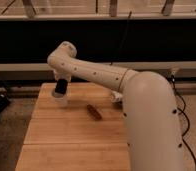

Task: Place the eraser in the ceramic cup

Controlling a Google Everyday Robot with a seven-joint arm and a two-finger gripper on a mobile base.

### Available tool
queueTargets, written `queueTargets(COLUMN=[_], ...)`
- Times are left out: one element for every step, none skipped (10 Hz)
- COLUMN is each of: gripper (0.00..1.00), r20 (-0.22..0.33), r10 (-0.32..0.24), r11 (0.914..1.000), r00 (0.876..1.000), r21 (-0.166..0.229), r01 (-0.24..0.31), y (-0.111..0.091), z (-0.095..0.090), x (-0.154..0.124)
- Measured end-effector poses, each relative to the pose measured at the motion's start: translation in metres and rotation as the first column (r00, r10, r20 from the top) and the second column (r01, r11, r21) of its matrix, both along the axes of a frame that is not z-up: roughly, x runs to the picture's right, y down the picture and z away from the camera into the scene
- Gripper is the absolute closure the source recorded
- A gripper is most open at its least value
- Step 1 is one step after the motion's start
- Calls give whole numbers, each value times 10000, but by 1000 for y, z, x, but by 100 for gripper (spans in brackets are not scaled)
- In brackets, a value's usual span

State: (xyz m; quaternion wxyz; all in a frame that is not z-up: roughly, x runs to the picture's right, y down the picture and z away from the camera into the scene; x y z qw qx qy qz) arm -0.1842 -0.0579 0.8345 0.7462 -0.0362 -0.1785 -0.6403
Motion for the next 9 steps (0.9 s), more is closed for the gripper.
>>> queueTargets(gripper=[100, 100, 95, 86, 73, 64, 57, 44, 34], r20=[117, 224, 311, 409, 506, 559, 598, 682, 742], r10=[12, 26, 26, 31, 19, -3, -1, -14, -24], r11=[10000, 10000, 9999, 9998, 9998, 9997, 9997, 9997, 9997], r00=[9999, 9997, 9995, 9992, 9987, 9984, 9982, 9977, 9972], r21=[55, 94, 124, 171, 216, 231, 239, 242, 241], r01=[-12, -28, -30, -38, -30, -10, -13, -2, 7], y=[0, 0, 2, 3, 6, 9, 11, 14, 16], z=[5, 8, 10, 12, 12, 14, 14, 15, 15], x=[-1, -1, -2, -2, -2, -2, -4, -8, -11])
